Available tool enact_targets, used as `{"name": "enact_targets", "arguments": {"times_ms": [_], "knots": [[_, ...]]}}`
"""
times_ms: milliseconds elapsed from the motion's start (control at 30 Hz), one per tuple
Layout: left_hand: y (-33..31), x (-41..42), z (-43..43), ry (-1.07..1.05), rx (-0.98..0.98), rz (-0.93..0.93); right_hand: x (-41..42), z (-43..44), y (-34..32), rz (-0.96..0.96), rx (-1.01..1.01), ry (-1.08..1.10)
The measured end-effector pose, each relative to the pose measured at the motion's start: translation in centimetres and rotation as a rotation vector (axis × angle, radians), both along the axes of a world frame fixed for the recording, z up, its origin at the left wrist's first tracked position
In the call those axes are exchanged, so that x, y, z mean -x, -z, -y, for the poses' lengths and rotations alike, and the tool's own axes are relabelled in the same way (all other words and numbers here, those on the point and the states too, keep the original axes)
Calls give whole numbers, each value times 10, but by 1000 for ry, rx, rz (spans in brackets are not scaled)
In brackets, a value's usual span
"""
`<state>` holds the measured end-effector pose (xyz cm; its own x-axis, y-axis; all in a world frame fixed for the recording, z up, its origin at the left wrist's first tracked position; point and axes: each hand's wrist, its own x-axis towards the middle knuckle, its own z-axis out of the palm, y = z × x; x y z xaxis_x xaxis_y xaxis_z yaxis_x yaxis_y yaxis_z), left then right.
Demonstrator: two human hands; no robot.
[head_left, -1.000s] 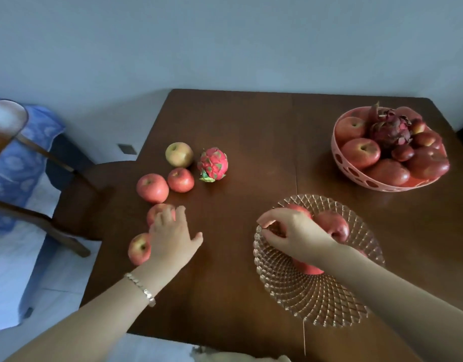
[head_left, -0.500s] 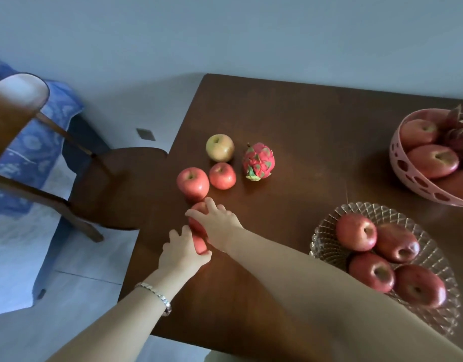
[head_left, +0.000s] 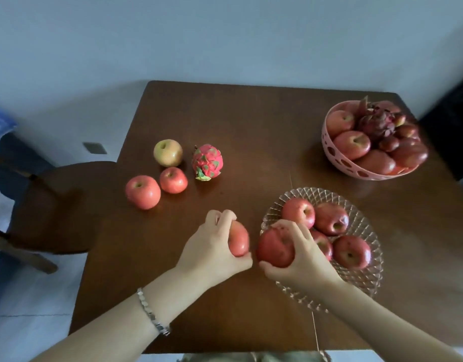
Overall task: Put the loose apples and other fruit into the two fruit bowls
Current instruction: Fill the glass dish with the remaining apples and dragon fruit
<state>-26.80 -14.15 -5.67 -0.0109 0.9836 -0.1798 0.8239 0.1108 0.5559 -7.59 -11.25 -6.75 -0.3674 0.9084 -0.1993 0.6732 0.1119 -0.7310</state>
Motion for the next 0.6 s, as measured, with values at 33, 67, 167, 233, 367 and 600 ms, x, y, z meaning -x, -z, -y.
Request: {"name": "enact_targets", "arguments": {"times_ms": [33, 67, 167, 233, 367, 600], "knots": [[-2, -10, -3, 34, -20, -7, -15, 6, 1, 36, 17, 51], [-2, -18, -5, 56, -31, -11, -27, 11, 5, 73, 39, 93], [-2, -44, -10, 99, -34, -20, -51, 23, 19, 183, 93, 226], [0, -52, -10, 88, -18, -19, -48, 25, 27, 242, 106, 280], [3, -61, -5, -19, 20, 4, -29, 23, 40, 330, 4, 260], [5, -62, 7, -121, 66, -40, -21, 1, 40, 258, -86, 200]]}}
